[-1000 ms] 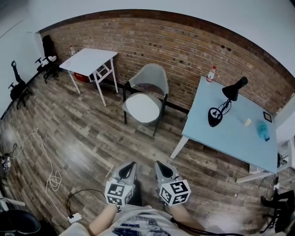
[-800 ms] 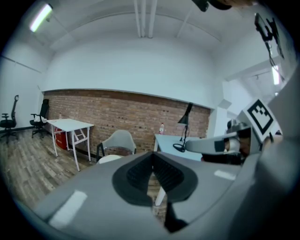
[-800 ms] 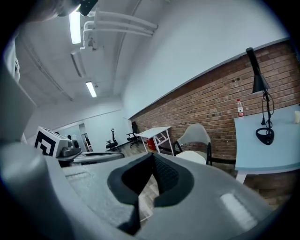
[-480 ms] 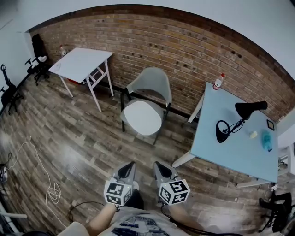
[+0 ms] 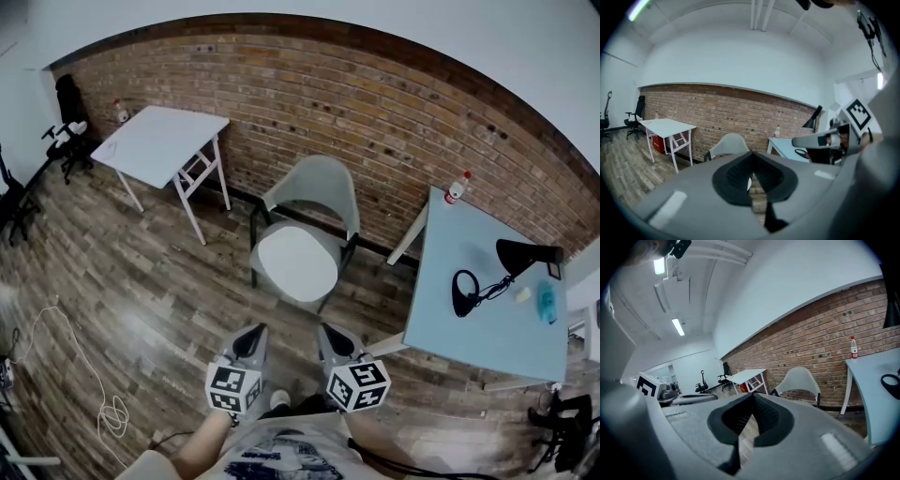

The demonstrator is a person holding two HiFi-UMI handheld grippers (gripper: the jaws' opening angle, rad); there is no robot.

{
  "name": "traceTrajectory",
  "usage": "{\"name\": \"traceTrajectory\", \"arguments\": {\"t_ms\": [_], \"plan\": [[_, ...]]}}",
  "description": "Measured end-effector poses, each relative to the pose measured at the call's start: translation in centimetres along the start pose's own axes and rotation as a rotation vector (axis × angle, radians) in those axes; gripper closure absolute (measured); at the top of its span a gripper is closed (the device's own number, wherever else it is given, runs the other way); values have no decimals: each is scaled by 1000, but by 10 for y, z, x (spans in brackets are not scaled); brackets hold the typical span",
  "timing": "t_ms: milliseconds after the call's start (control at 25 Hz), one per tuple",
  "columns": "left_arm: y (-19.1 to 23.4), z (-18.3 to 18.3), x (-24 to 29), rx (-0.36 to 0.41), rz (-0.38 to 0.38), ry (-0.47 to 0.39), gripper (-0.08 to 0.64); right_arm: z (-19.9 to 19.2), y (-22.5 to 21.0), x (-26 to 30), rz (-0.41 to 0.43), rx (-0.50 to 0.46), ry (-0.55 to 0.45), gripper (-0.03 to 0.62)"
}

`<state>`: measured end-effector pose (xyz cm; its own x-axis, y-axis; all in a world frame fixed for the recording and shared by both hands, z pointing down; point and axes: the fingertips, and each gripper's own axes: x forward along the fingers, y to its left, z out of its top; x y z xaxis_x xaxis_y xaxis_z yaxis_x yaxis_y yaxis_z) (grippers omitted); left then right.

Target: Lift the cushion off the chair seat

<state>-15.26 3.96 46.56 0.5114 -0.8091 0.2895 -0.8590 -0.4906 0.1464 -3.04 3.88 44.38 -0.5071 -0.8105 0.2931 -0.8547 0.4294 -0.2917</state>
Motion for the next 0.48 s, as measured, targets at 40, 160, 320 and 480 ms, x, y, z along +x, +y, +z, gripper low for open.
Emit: {"name": "traceTrajectory", "arguments": {"t_ms": [40,160,320,480], "plan": [[3,2,4,-4,-2,-2,569,2,-3,5,-5,0,2,594],[10,4,23,-11,-17,6,569,11,-15,18,-21,12,-6,594],[15,7,47,-9,-38,20,569,18,-32,35,-37,19,-5,594],[26,12,79,-6,-39,32,569,20,-55,61,-35,39,11,594]]}}
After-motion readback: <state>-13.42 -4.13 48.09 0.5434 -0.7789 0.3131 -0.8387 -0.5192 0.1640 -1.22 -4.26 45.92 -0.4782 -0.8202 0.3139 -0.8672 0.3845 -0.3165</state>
